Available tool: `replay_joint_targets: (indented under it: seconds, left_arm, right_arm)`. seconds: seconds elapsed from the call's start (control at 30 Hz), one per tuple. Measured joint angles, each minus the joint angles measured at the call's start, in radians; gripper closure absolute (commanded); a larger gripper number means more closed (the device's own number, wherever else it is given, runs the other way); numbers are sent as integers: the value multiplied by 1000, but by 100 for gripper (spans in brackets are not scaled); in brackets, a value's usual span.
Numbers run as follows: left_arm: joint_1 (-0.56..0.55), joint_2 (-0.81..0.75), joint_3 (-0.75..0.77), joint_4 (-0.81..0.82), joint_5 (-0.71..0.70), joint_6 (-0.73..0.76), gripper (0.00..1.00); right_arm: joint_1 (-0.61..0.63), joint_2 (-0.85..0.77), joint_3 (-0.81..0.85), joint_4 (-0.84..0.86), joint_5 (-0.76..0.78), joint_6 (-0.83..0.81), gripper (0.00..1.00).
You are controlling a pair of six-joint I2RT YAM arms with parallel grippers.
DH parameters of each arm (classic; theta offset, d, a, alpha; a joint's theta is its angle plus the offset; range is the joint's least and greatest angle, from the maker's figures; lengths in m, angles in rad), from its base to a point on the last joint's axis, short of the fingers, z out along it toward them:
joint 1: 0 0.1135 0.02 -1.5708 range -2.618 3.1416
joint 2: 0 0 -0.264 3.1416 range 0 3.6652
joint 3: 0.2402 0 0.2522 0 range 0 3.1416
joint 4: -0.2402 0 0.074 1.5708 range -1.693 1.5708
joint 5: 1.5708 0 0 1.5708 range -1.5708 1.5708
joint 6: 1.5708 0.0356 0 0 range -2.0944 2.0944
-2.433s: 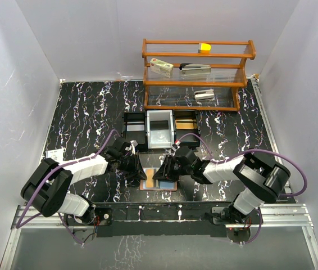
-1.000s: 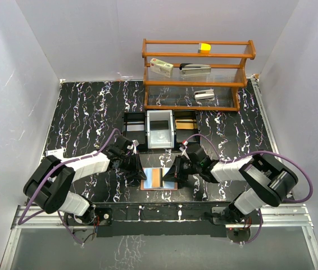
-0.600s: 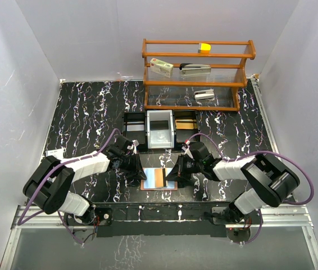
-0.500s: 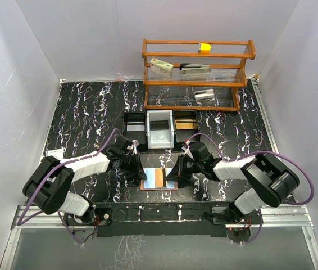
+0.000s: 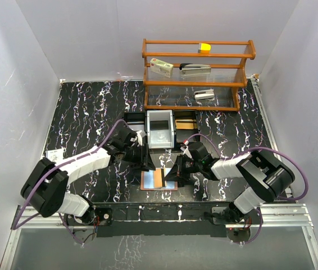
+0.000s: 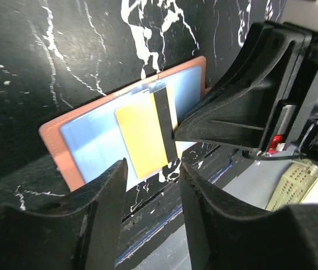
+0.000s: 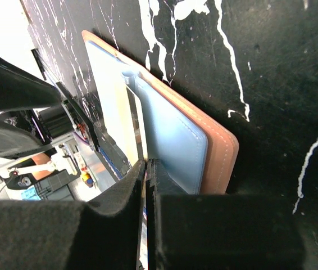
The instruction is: Take the credit cards out of the card holder
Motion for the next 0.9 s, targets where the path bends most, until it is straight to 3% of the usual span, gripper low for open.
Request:
replay_joint_targets:
  seconds: [0.33,0.63,0.8,0.9]
  left_arm:
    - [-64,185,-5,32,0,-17,89]
    - [-68,180,-26,54,-17,-37,93]
    - [-69,171,-37,65,-23,-43,94]
    - [-69,170,-38,66,-24,-43,95]
  right_arm:
    - [0,0,0,16,0,11,94]
    - [0,1,-4,76,-2,42,79]
    - [0,30,-4,130,-13,53,80]
    - [5,68,0,145,-22,56,89]
